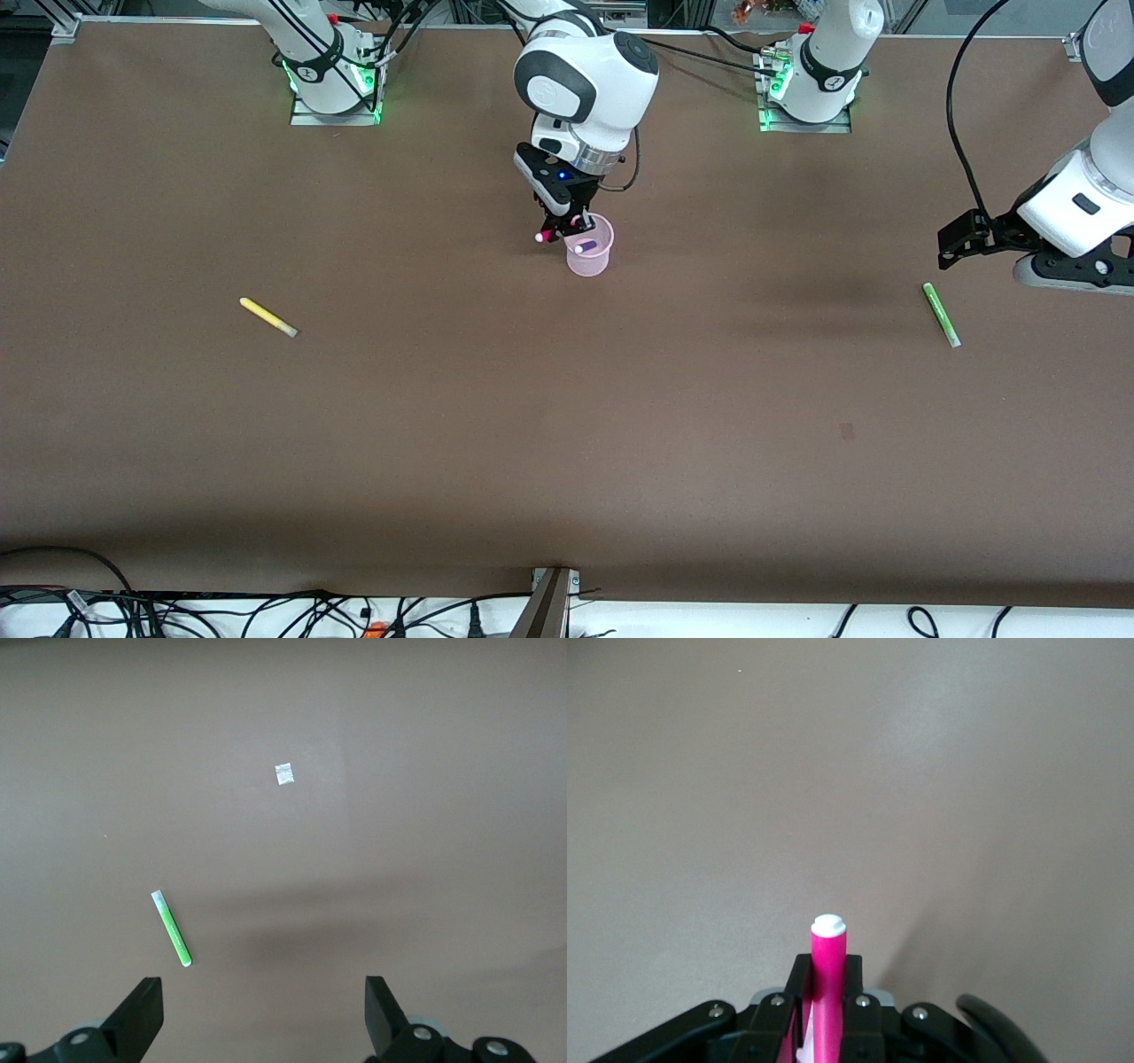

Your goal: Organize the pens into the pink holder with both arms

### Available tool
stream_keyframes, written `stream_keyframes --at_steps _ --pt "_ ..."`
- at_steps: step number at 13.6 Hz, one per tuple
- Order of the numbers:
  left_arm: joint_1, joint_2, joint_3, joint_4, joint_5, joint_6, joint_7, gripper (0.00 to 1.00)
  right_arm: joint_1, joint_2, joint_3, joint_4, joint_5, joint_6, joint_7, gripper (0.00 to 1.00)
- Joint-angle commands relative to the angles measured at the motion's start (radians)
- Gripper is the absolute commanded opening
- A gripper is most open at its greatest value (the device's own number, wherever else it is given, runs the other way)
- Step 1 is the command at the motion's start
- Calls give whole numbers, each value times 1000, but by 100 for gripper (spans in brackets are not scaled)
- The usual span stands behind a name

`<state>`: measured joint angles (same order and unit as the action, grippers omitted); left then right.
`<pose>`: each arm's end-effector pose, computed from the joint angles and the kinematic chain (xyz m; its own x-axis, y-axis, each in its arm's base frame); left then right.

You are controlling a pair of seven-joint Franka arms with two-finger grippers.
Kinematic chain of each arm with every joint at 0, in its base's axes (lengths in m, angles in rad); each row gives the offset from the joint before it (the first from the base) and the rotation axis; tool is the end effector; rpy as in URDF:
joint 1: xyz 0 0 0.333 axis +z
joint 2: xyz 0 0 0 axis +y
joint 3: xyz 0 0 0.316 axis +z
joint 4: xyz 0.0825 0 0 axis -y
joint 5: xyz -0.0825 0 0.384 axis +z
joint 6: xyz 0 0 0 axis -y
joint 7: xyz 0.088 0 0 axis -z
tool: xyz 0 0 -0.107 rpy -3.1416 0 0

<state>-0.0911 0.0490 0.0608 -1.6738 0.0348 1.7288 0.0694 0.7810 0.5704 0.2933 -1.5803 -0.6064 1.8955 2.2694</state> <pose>0.5784 -0.0151 0.5616 0.9945 -0.1050 0.0034 -0.1048 -0.9938 -0.0377 0.3787 0.5569 0.3052 0.5129 -0.7444 0.4275 -0.8141 -0.5799 -0.0330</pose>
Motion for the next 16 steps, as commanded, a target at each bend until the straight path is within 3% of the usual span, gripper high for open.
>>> stream_keyframes --at_steps 1,4,7,11,16 --pt "-15 -20 2 -6 -6 -17 -11 100 23 37 -13 49 -23 -30 19 7" --pt "-15 -20 4 -3 -4 -18 -11 100 21 42 -13 60 -21 -30 18 33" --pt "-15 -20 2 -3 -4 -24 -10 100 21 39 -22 80 -23 -42 18 95" --pt "-15 -20 -22 -1 22 -29 -10 100 -21 11 -26 178 9 -147 -98 98" --pt "-13 -21 -50 0 57 -43 -14 100 -256 -187 -31 181 302 -266 -683 98"
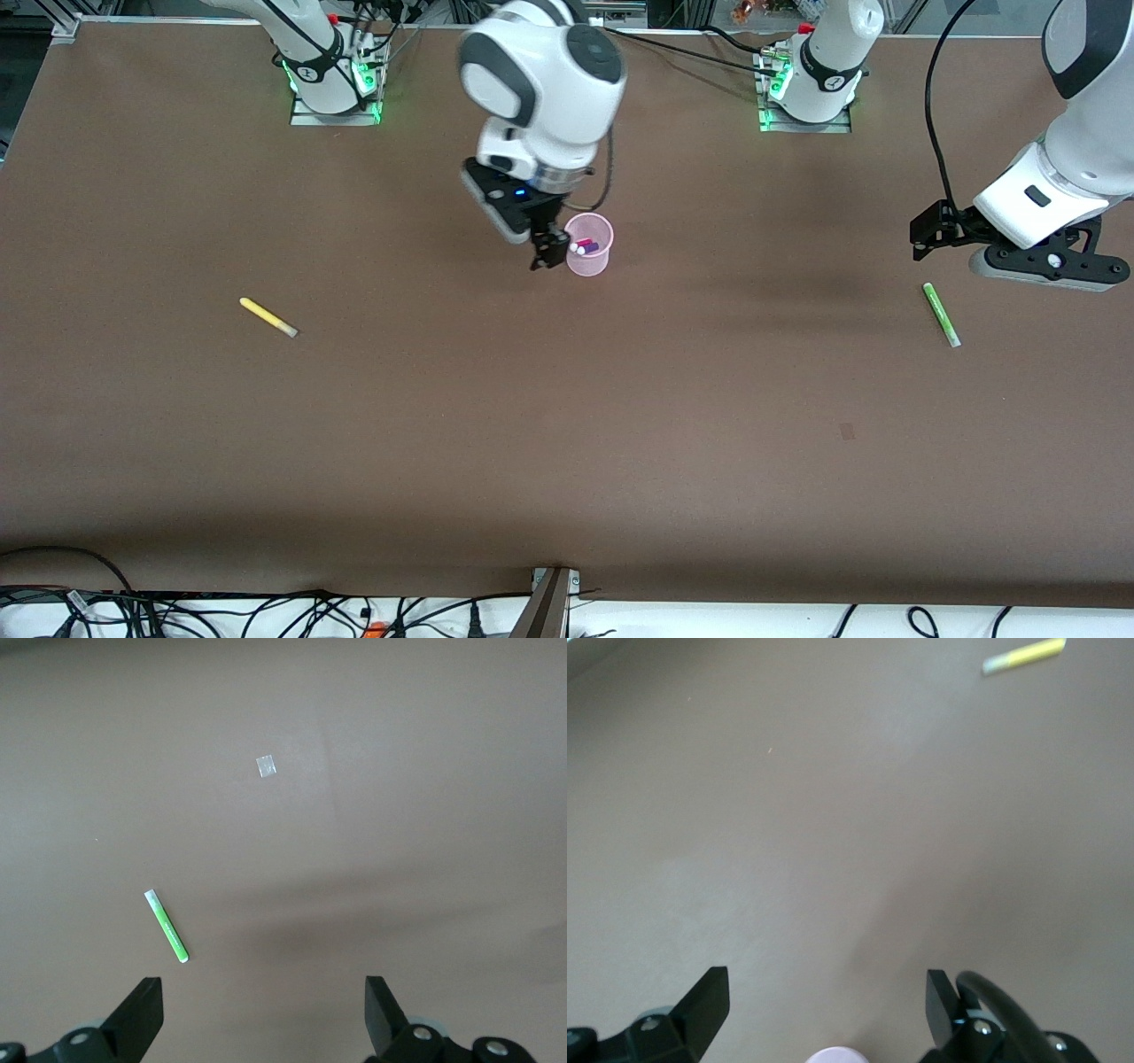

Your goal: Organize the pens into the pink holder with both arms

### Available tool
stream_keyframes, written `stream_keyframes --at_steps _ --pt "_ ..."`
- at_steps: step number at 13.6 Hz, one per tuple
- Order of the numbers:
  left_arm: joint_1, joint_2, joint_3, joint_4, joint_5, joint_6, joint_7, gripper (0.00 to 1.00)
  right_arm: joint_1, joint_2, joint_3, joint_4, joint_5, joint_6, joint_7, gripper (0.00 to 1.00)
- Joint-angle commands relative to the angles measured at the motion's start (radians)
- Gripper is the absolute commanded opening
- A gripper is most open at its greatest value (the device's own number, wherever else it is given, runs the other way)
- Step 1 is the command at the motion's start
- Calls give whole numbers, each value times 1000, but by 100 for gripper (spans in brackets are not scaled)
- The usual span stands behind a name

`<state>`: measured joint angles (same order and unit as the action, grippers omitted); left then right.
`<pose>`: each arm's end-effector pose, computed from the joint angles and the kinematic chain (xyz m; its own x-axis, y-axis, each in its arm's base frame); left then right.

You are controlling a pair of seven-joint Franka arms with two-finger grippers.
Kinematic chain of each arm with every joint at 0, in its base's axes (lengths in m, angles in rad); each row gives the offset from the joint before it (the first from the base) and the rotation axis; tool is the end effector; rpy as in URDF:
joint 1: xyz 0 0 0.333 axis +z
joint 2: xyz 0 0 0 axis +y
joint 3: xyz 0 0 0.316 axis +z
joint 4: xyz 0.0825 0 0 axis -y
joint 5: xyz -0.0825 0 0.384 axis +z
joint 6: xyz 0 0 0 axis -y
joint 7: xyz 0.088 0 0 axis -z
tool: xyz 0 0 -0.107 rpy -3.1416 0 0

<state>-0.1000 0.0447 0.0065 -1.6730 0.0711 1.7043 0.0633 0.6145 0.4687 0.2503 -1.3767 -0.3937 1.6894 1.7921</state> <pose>0.5732 -0.0471 0.5625 0.9861 -0.1653 -0.0182 -0.1662 -0.9836 -0.0695 0.4908 0.4721 0.4444 0.6261 -0.7237 0.2904 -0.7700 -0.6325 0.0839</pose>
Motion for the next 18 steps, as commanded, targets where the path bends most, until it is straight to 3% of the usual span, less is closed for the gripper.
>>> stream_keyframes --at_steps 1,3,5,8,13,18 --pt "-1 -17 7 1 21 -18 -8 100 -145 -117 3 -24 136 -91 -349 98" --pt "6 -17 7 -1 12 -20 -8 100 -188 -174 -96 -24 238 -155 -631 98" --pt "8 -17 7 -1 12 -22 -8 100 -188 -228 -269 -25 378 -187 -916 98" --pt "6 -19 7 -1 13 -22 -8 100 -188 -254 -458 -33 437 -259 -1340 99" --pt "6 -20 1 1 12 -46 -10 100 -188 -260 -624 -85 449 -260 -1770 99" --pt "9 -28 10 1 6 -45 -3 100 -188 -263 -658 -97 461 -246 -1798 99"
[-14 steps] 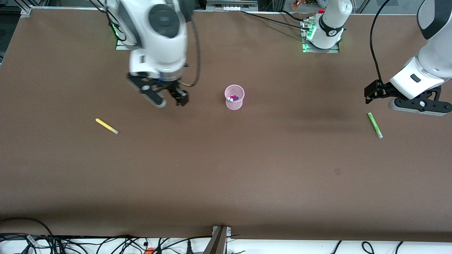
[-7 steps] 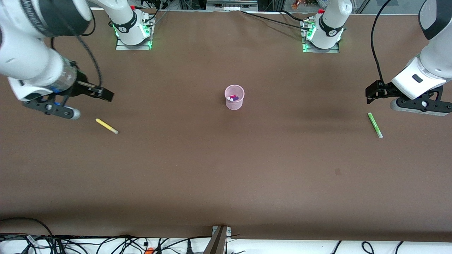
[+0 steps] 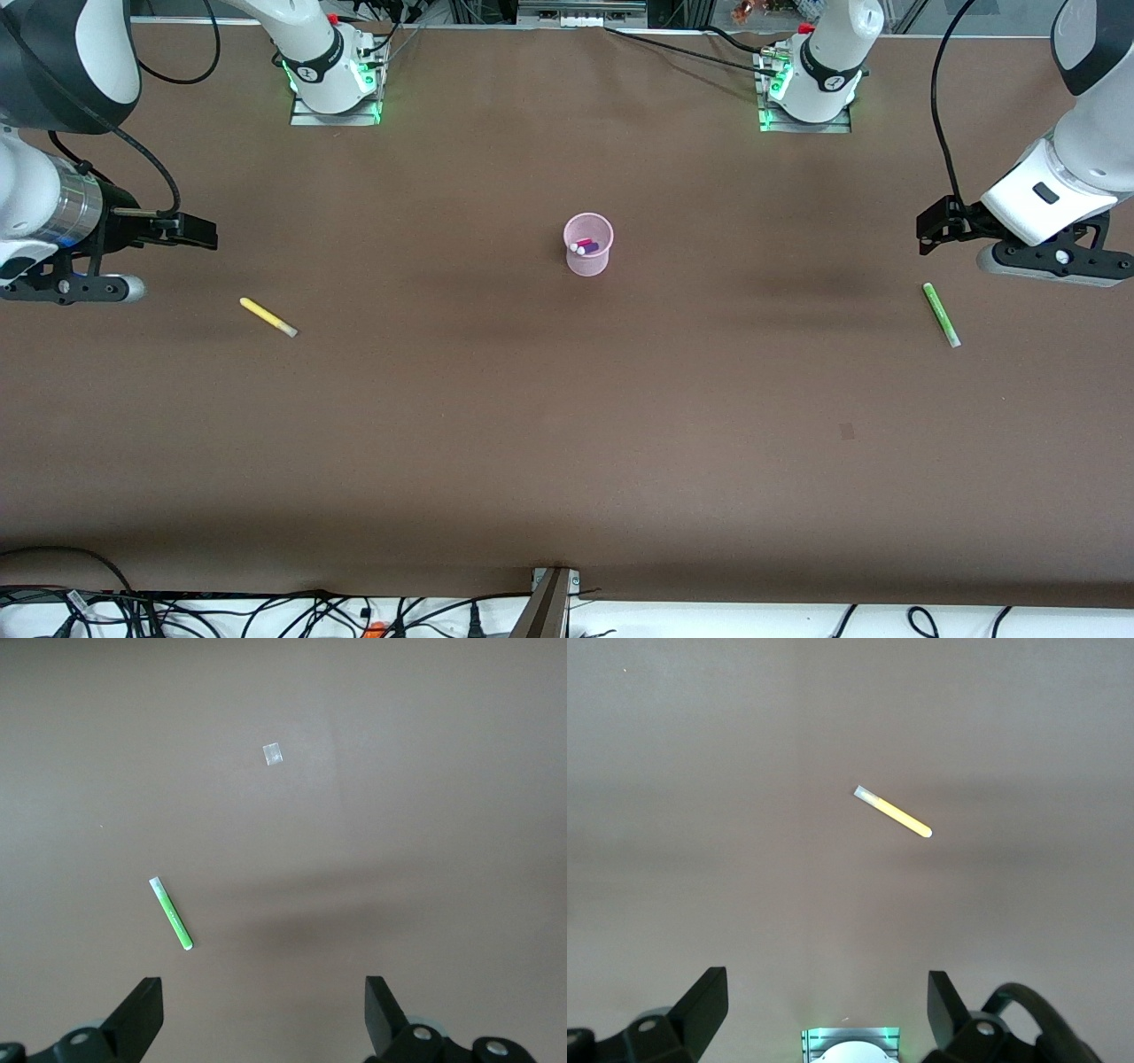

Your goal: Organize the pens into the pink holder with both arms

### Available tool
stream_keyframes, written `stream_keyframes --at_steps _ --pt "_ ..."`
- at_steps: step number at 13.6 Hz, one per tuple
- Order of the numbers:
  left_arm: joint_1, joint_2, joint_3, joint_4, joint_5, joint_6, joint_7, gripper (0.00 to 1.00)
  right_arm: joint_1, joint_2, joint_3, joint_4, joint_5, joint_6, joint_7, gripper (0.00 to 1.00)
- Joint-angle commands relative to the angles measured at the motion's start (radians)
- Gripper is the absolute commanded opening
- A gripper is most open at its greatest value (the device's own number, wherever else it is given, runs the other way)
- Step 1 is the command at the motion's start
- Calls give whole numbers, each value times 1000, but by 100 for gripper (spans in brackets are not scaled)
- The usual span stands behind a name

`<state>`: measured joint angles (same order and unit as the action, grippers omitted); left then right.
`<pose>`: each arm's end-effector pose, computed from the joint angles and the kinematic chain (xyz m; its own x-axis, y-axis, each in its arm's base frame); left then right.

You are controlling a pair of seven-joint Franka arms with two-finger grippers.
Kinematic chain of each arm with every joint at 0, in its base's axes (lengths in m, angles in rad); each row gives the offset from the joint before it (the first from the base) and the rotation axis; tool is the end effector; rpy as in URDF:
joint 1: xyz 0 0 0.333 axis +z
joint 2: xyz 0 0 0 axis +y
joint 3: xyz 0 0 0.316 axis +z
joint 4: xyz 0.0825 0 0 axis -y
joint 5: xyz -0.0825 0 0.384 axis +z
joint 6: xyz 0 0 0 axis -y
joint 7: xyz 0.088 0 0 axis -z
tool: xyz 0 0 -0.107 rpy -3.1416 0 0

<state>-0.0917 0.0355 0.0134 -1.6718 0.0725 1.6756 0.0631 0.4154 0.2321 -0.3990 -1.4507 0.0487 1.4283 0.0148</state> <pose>0.5687 -0.0377 0.5659 0.9883 -0.1482 -0.0365 -0.1505 -0.9861 -0.0701 0.5975 0.0403 0.5443 0.9723 -0.0035 -0.2335 0.0070 -0.9990 0.0445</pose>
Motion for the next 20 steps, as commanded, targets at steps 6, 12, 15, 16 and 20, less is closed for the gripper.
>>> stream_keyframes --at_steps 6,12,15,16,20 --pt "1 -25 7 0 4 -17 3 100 -12 -59 -8 -63 16 102 -21 99" --pt "1 -25 8 1 3 -13 4 100 -315 -147 305 -192 2 202 -19 99" --pt "0 -5 8 41 3 -13 1 100 -435 -169 420 -223 0 230 -7 99" --pt "1 1 8 53 3 -13 1 100 -440 -169 422 -220 0 227 -1 99" --pt "0 1 6 63 4 -14 9 100 -441 -163 411 -203 -3 225 13 99"
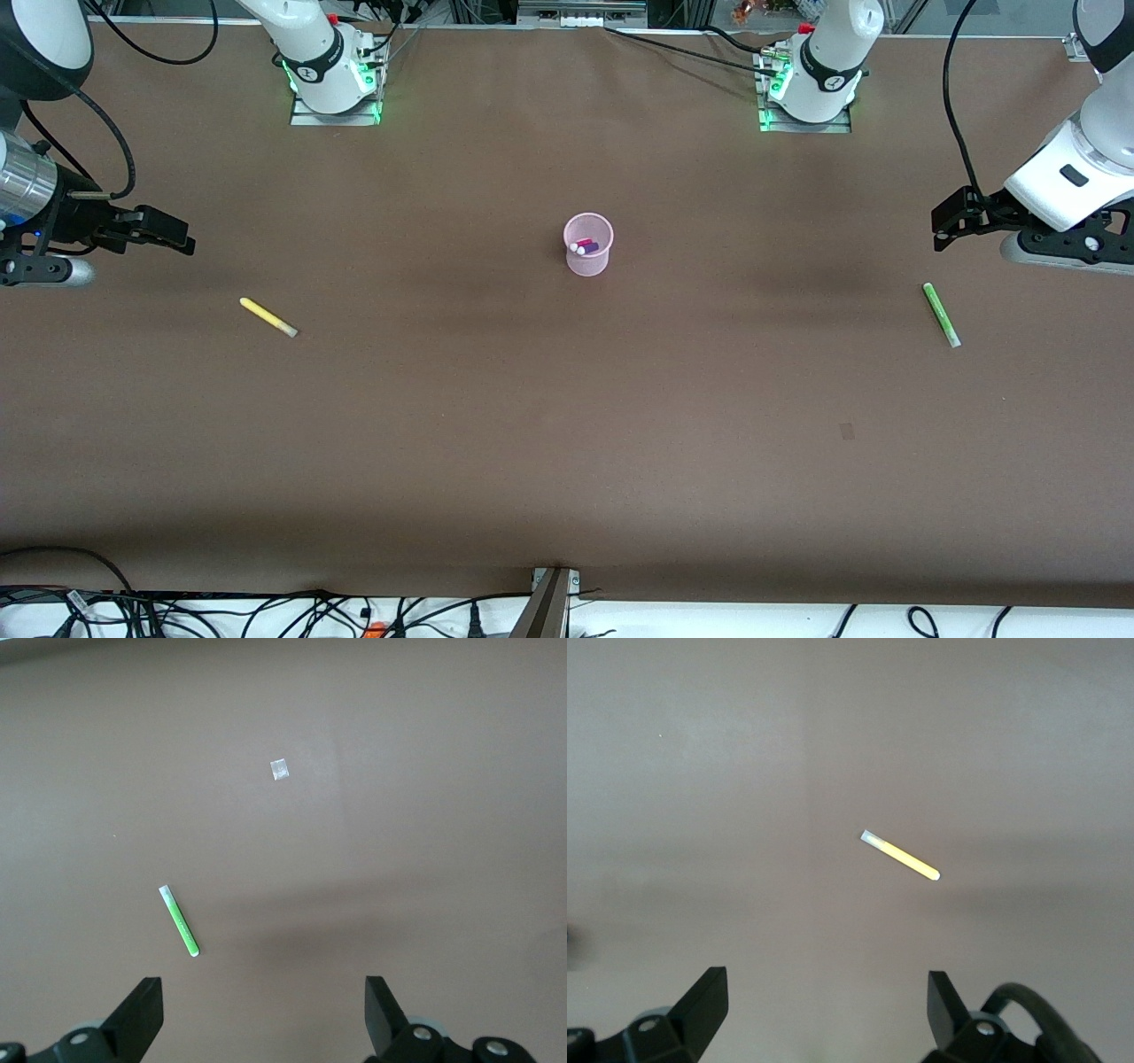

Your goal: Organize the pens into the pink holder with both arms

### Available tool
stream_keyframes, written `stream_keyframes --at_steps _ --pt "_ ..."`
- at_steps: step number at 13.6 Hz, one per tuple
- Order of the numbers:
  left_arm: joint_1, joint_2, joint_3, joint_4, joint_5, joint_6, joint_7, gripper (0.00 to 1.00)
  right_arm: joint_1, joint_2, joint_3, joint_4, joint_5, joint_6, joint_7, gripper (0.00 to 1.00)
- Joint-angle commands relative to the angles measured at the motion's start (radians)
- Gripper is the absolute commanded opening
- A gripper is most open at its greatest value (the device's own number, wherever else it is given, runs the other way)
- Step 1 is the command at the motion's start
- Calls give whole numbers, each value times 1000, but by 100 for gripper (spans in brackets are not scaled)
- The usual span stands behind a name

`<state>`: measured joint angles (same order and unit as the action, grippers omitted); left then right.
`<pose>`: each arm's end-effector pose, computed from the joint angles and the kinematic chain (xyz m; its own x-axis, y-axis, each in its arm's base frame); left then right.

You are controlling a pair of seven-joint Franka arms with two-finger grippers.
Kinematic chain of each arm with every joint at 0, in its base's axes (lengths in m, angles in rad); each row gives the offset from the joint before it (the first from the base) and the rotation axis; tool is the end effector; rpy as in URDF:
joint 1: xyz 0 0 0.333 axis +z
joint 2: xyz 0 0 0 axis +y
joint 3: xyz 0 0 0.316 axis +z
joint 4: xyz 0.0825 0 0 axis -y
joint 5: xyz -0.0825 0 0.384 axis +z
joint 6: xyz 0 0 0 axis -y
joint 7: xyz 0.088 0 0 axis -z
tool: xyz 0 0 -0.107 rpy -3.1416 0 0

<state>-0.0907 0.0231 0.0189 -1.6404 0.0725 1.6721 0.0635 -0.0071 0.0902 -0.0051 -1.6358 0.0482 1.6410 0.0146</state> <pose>0.5677 -0.0339 0.5876 0.9899 -0.1420 0.0037 -0.1413 -0.9873 -0.0729 0.5814 -0.0021 0.5485 0.9959 -0.0301 -0.0857 -0.0342 -0.9984 -0.0459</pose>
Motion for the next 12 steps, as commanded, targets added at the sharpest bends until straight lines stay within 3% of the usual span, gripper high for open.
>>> stream_keyframes --at_steps 1,8,12 --pt "0 17 3 31 4 -11 9 100 -19 -21 17 -19 -2 11 28 99" --pt "17 24 0 40 6 -11 9 100 -17 -32 11 30 -70 -61 41 100" --pt "16 24 -4 42 6 -14 7 100 -19 -32 -22 144 -68 -164 85 100"
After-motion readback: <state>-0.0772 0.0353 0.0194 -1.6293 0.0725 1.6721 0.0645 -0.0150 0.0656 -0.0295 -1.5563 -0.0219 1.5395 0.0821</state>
